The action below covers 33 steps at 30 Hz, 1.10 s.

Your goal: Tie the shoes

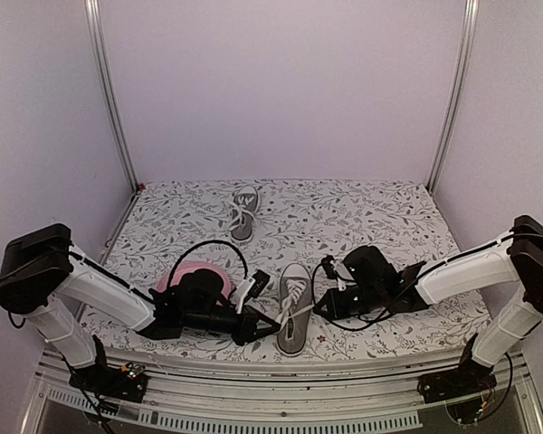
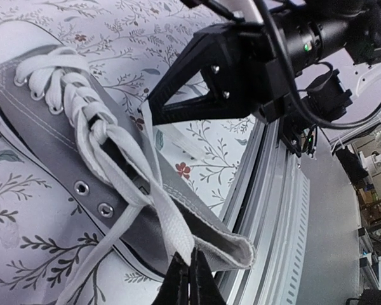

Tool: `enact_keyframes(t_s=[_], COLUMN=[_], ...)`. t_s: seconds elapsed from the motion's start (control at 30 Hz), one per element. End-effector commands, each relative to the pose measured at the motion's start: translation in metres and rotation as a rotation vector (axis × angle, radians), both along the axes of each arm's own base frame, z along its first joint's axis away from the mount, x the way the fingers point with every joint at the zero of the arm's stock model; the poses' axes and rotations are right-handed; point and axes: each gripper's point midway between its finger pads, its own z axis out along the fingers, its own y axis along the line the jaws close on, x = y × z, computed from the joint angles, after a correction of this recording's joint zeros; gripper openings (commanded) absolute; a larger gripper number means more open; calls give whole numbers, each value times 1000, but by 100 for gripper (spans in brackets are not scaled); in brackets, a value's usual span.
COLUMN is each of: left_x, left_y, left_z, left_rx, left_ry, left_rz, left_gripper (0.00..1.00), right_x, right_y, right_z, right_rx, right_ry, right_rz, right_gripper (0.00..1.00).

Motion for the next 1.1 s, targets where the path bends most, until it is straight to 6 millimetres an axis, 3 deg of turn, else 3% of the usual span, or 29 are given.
enact_keyframes(t_s=[0.0,0.13,0.23,0.4,0.53,0.6,0.73,0.83,1.07], left_x=[-15,-15,-13,0,15,24,52,66,69], left_y=[-1,5,5,9,25,36,59,62,36], left_z=[-17,-35,-36,-8,17,28,39,31,5], left_rx=[43,117,134,101,92,80,62,83,147], left_ry=[10,15,3,-55,-115,-124,-69,11,110], left_rz=[-45,-40,-37,36,128,184,325,362,289], left_gripper=[0,0,0,23,44,49,47,42,35], right_x=[10,16,18,16,14,13,11,11,9], right_y=[-6,-3,3,13,17,18,18,18,20], right_z=[16,28,39,47,43,40,38,37,34], right_rx=[10,29,55,80,78,76,75,77,78], right_ry=[-39,-65,-87,-110,-103,-96,-92,-89,-81], right_rz=[-43,-50,-30,28,62,71,76,76,86], right_gripper=[2,2,2,2,2,2,2,2,2])
